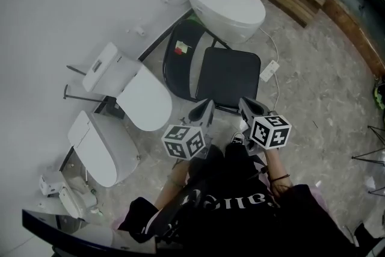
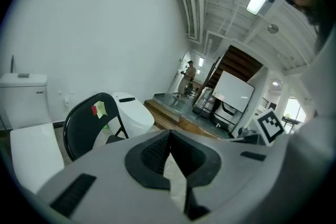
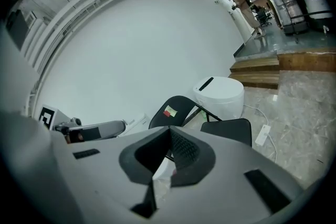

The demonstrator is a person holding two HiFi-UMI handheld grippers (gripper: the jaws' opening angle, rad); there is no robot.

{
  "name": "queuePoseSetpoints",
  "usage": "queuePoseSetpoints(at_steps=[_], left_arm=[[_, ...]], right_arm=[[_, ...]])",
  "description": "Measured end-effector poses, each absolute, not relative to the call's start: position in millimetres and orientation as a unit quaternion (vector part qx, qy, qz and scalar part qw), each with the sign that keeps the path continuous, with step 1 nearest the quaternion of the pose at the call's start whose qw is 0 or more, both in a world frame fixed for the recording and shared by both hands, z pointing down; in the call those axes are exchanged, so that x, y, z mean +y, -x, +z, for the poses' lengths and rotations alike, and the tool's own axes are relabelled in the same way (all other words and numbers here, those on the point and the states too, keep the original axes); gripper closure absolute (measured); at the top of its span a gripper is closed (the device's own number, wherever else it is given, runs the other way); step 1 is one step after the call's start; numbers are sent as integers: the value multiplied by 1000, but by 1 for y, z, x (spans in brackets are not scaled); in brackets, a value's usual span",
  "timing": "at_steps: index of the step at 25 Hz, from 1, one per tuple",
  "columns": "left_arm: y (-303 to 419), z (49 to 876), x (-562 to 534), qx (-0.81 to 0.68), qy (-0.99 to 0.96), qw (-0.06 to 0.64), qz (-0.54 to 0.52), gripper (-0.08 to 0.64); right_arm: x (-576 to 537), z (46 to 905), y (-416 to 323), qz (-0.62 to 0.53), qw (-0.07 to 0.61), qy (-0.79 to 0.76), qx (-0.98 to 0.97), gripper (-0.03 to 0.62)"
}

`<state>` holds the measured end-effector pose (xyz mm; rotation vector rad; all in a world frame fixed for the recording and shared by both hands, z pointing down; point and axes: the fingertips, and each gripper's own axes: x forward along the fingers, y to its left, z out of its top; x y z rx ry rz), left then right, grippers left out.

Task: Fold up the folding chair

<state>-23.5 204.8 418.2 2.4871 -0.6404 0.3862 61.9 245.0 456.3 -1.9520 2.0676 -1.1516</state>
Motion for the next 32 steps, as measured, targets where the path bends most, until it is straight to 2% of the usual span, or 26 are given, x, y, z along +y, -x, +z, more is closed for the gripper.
queuePoseSetpoints(at_steps=[12, 23, 25, 28, 32], left_arm=[[51, 431, 128, -291, -903, 263, 174, 555], [86, 460, -12, -286, -901, 260, 197, 549], [93, 469, -38, -288, -898, 260, 205, 528], [97, 486, -73, -284, -896, 258, 221, 419], [96, 514, -105, -262, -892, 262, 260, 396]], right_arm=[[184, 476, -60, -400, 27, 619, 676, 578], [108, 484, -68, -404, 34, 664, 628, 580], [97, 486, -70, -406, 35, 673, 618, 580], [87, 492, -73, -412, 35, 685, 599, 580], [83, 505, -74, -424, 35, 699, 575, 580]])
